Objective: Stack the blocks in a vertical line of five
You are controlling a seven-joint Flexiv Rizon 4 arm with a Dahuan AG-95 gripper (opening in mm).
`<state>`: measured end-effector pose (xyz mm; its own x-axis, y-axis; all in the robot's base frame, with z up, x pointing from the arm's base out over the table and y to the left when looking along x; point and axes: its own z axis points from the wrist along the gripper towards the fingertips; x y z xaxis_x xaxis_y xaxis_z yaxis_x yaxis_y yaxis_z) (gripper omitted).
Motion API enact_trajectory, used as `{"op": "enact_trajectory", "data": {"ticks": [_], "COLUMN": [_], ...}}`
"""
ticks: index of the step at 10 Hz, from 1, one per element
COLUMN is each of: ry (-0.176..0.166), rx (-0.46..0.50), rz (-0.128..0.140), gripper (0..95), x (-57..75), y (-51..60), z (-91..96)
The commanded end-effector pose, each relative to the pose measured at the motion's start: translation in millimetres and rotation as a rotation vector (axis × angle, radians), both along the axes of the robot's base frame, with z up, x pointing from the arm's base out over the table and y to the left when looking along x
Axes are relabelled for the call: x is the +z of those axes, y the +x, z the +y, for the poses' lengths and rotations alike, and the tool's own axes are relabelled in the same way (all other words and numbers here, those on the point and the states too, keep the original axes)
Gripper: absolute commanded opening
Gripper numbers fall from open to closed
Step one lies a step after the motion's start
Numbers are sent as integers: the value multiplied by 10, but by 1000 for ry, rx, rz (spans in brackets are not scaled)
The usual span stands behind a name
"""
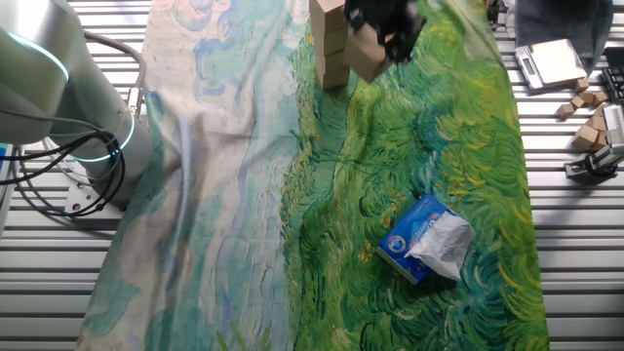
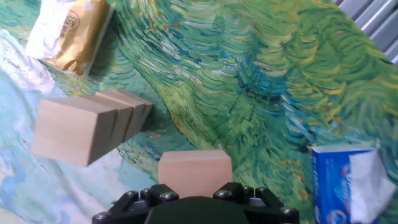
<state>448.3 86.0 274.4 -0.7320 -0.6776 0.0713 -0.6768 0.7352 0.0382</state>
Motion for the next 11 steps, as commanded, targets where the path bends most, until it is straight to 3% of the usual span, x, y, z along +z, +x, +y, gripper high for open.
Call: {"op": "enact_trajectory", "data": {"ticks": [1,5,11], "ry": [-15,-36,-65], "rx": [-13,-64,-161], "rz": [3,0,-11], "gripper": [0,0,0], "x": [162,207,213], "y": [-54,-92,-353], "z": [66,235,554]}}
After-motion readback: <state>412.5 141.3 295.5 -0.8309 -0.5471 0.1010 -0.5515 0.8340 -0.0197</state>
